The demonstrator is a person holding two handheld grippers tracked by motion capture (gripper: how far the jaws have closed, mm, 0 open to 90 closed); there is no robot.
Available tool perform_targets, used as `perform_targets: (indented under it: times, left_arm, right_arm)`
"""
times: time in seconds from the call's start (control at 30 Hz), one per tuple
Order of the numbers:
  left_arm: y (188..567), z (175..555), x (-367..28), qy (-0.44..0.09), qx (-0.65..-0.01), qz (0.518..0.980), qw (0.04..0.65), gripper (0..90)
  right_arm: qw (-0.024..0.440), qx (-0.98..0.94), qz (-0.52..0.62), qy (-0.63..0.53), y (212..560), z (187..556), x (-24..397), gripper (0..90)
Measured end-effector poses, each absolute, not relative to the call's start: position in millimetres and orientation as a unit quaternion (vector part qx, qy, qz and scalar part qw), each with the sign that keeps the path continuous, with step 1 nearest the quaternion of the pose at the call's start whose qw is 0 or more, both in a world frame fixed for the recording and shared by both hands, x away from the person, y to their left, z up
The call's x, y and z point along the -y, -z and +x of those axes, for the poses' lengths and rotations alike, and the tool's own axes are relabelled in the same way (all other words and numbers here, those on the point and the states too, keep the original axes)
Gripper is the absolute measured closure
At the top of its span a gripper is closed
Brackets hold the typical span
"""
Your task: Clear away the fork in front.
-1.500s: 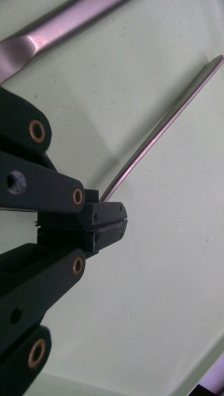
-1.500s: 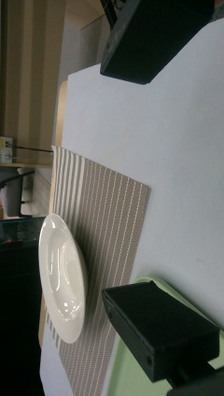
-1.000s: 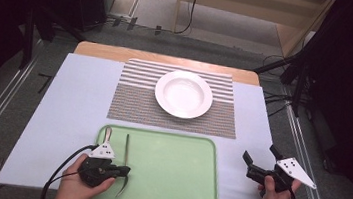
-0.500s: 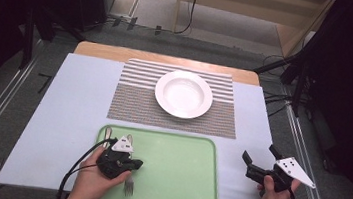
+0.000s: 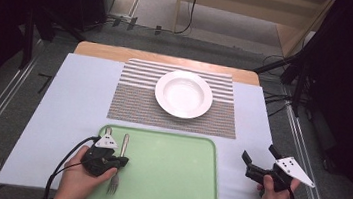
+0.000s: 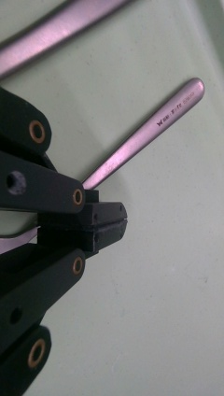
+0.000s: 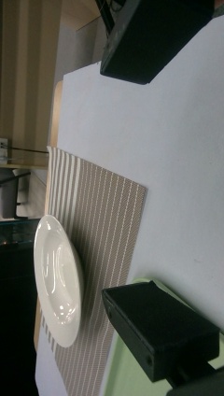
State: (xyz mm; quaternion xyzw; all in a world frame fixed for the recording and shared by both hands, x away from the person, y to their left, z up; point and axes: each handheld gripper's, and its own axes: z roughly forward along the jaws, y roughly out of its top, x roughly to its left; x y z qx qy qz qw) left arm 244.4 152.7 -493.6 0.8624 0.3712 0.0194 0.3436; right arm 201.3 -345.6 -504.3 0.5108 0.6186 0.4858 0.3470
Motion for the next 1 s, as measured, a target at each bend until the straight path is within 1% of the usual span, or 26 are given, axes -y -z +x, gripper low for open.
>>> perform_targets:
  times: [0.13,0.17,0.43,0.7,1.0]
  left_arm:
    - [492.9,249.9,-149.2,-0.048,-0.365,0.871,0.326,88.9]
    - [492.2,251.2,-148.2,-0.052,-0.365,0.871,0.325,88.9]
    - [492.8,254.0,-155.4,-0.045,-0.363,0.87,0.33,89.0]
    - [494.5,247.6,-164.1,-0.036,-0.362,0.867,0.34,89.0]
    - [493.6,234.9,-171.3,-0.015,-0.345,0.873,0.345,88.9]
  right_arm:
    - [0.351,-0.617,0.509,-0.488,503.7,201.2,347.6,0.0]
    - [0.345,-0.615,0.515,-0.488,503.5,200.3,347.1,0.0]
    - [0.345,-0.614,0.516,-0.487,504.8,201.5,347.6,0.0]
    - [0.345,-0.614,0.516,-0.488,504.3,201.1,347.3,0.0]
    - [0.345,-0.612,0.517,-0.488,504.0,200.3,349.2,0.0]
